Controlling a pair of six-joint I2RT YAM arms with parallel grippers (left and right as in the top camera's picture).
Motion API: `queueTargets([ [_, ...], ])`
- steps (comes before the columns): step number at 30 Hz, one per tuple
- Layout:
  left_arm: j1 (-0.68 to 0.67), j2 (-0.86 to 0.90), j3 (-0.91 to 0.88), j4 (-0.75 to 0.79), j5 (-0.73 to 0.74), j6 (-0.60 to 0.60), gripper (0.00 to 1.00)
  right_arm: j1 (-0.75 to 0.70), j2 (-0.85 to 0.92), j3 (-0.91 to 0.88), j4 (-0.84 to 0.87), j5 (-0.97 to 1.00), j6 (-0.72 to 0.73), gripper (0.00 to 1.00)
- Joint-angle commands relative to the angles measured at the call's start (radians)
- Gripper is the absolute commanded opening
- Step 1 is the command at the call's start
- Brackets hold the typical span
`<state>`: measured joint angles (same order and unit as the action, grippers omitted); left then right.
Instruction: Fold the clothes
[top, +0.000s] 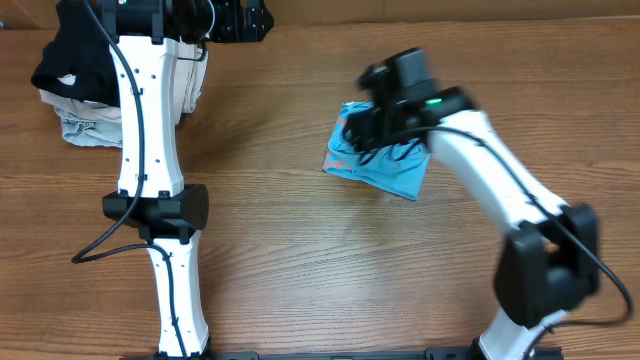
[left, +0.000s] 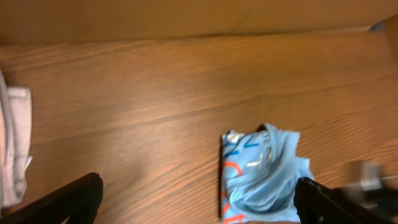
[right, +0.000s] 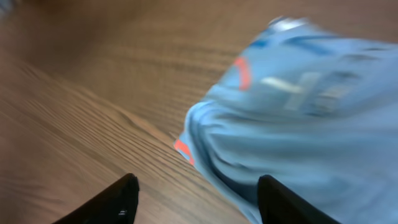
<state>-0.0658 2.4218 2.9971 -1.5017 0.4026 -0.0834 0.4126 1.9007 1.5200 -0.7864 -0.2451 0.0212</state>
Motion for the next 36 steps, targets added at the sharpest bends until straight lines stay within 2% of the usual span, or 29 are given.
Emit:
queueTargets([
  [1,-0.006,-0.003,-0.005,-0.025,-0.108,0.057,1.0,0.072,0.05,-0.008,0.01,0.199,-0.082,0.62],
  [4,-0.006,-0.003,-0.005,-0.035,-0.108,0.063,1.0,0.108,0.089,-0.008,0.012,0.295,-0.135,0.61],
  [10,-0.006,-0.003,-0.005,-0.035,-0.159,0.062,1.0,0.124,0.119,-0.008,0.026,0.332,-0.175,0.6],
  [14,-0.006,-0.003,-0.005,-0.036,-0.169,0.069,1.0,0.124,0.119,-0.008,0.047,0.349,-0.175,0.4],
  [20,-0.006,-0.003,-0.005,-0.035,-0.249,0.07,1.0,0.125,0.119,-0.008,0.051,0.349,-0.166,0.22],
  [23,-0.006,-0.003,-0.005,-0.035,-0.256,0.081,1.0,0.125,0.119,-0.009,0.034,0.348,-0.167,0.22],
  [26,-0.006,-0.003,-0.005,-0.035,-0.256,0.081,1.0,0.125,0.119,-0.009,0.017,0.335,-0.167,0.35],
  [29,-0.006,-0.003,-0.005,-0.035,-0.256,0.081,1.0,0.125,0.12,-0.009,0.006,0.288,-0.168,0.4],
  [34,-0.006,-0.003,-0.005,-0.036,-0.255,0.081,1.0,0.125,0.12,-0.027,0.014,0.274,-0.167,0.4],
  [36,-0.006,-0.003,-0.005,-0.036,-0.255,0.081,1.0,0.125,0.122,-0.032,0.014,0.274,-0.167,0.31],
])
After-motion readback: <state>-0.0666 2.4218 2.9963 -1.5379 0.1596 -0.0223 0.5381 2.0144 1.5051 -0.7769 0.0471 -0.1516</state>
